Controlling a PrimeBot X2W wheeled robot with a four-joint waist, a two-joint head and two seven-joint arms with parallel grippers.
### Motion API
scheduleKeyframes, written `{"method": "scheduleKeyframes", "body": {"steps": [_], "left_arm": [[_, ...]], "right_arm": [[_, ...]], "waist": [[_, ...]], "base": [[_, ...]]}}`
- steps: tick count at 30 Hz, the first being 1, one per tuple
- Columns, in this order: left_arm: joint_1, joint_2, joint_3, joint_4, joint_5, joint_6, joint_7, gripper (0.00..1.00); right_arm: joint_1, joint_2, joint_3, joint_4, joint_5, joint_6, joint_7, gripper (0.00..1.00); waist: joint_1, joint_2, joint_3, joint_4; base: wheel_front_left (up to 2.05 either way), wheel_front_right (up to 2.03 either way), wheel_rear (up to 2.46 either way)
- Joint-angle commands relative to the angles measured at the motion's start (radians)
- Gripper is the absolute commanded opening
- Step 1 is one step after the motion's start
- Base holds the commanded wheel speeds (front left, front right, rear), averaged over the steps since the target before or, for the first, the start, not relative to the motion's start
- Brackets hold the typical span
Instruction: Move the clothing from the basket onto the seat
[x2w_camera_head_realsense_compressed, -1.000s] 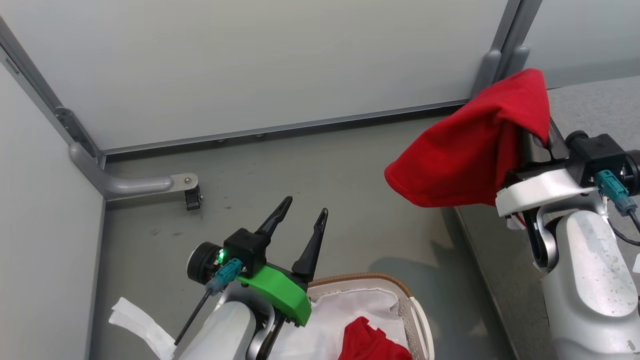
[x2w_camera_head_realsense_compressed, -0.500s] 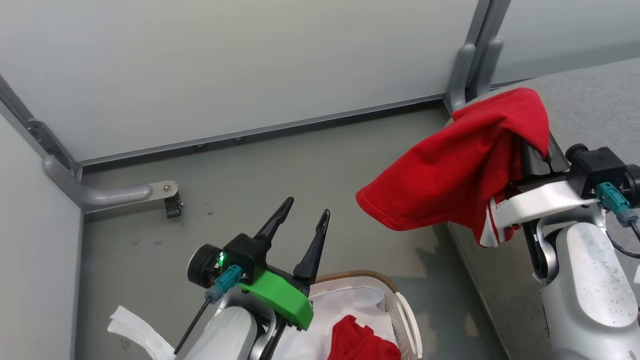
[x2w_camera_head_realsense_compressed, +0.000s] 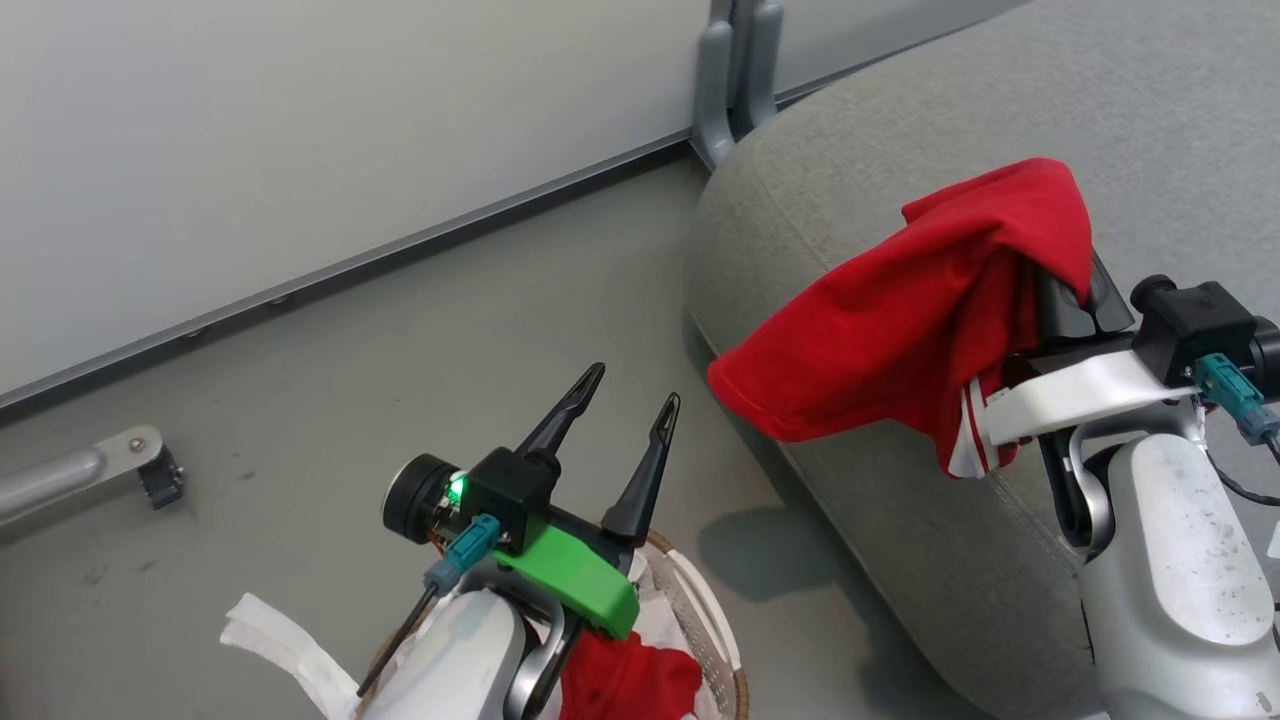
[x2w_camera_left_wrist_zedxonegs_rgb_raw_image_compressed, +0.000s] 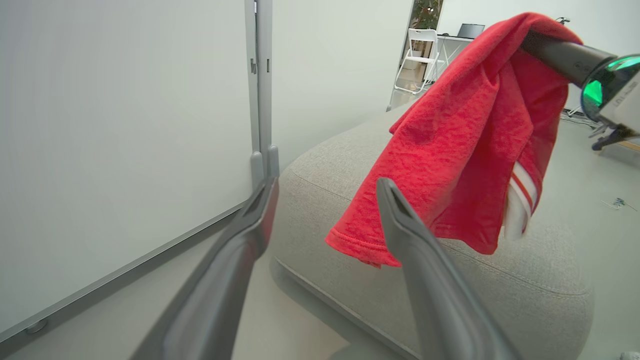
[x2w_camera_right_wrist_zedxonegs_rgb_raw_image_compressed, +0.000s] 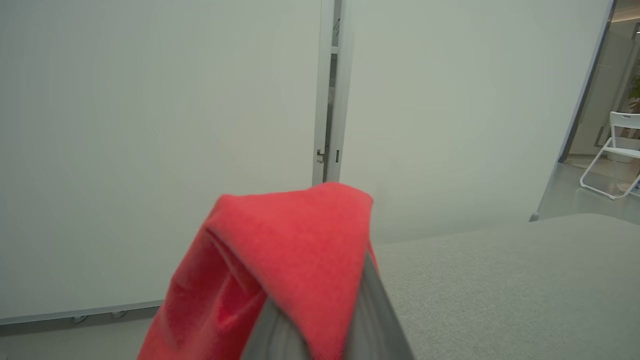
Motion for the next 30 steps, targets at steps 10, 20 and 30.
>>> {"method": "scheduleKeyframes", "body": {"steps": [10,20,30], "left_arm": [[-0.029,0.025,-0.005,0.009,0.023,-0.002,-0.001,1.00],[-0.045,0.042,-0.016,-0.002,0.028,-0.002,-0.001,1.00],[-0.113,0.096,-0.027,-0.059,0.043,-0.002,-0.001,1.00]], "right_arm": [[0.015,-0.002,0.003,-0.008,0.034,-0.001,-0.005,0.00],[-0.048,-0.003,-0.053,0.022,0.009,-0.001,-0.005,0.00],[-0.332,-0.029,-0.148,0.048,-0.071,-0.001,-0.005,0.00]], "waist": [[0.0000,-0.0001,0.084,-0.181],[0.0000,-0.0001,0.146,-0.141],[0.0000,-0.0001,0.324,-0.064]], "base": [[0.00,0.00,0.00],[0.00,0.00,0.00],[0.00,0.00,0.00]]}}
